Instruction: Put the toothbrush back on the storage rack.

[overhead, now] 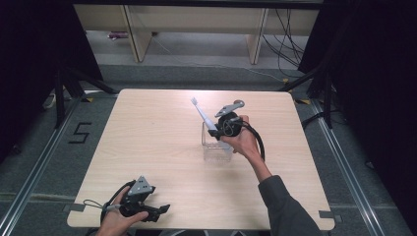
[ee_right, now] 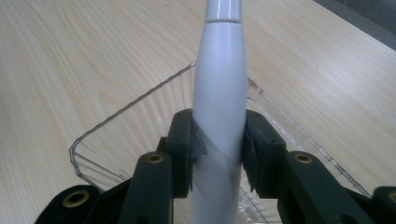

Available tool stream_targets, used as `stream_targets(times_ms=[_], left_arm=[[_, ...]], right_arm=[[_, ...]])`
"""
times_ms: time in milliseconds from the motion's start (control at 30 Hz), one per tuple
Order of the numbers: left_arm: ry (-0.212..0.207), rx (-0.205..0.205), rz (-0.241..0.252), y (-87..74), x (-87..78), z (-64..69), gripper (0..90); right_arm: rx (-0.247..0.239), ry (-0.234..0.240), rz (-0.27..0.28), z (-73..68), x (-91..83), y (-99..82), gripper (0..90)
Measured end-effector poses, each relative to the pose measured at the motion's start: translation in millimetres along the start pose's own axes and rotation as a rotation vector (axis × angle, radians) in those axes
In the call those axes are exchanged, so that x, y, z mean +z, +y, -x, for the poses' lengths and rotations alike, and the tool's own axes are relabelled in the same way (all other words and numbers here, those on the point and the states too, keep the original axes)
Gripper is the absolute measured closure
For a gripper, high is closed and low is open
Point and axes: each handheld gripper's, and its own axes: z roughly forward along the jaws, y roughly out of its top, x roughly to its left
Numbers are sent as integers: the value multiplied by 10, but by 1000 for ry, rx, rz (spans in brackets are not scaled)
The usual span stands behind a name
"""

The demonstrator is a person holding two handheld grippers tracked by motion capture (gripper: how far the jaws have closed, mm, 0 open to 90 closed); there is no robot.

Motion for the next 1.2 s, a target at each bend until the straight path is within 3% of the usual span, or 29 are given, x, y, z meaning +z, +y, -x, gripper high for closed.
stream_targets(times_ms=[33,167,300,333,400,433,467,500,533,667,767,833,933,1000,1200], left_arm=[[1,1,-1,0,-1,-1,149],[1,2,-2,-1,-3,-3,149],[-18,-12,15,-1,4,16,149],[-11,3,0,0,-3,2,149],[-12,1,0,-1,-5,2,149],[-14,0,0,-1,-4,3,149],[-21,-16,12,-3,4,16,149],[-12,-2,-2,-2,0,4,149],[-15,-13,5,-3,5,13,149],[-13,-17,11,-2,5,15,149],[-12,-16,10,-3,6,15,149],[-12,-1,4,0,-1,8,149],[-12,0,2,-2,-2,7,149],[-13,0,2,-1,-1,8,149],[-13,-1,1,-2,4,11,149]], right_arm=[[-24,2,-10,14,2,3,662],[-14,17,-30,-2,22,0,662],[-21,7,-35,-15,54,3,662],[-14,8,-58,-19,48,8,662],[-12,1,-48,-23,61,5,662],[-2,19,-69,-28,52,10,661],[-13,11,-71,-24,57,12,661],[17,-1,-88,-37,52,12,661],[34,-7,-98,-53,54,14,661],[-11,4,-92,-24,73,26,661],[27,8,-123,-32,78,34,660],[-2,10,-123,-10,92,36,660],[18,7,-148,-17,110,24,661],[-11,7,-146,-6,130,18,660],[-3,7,-169,-19,129,20,660]])
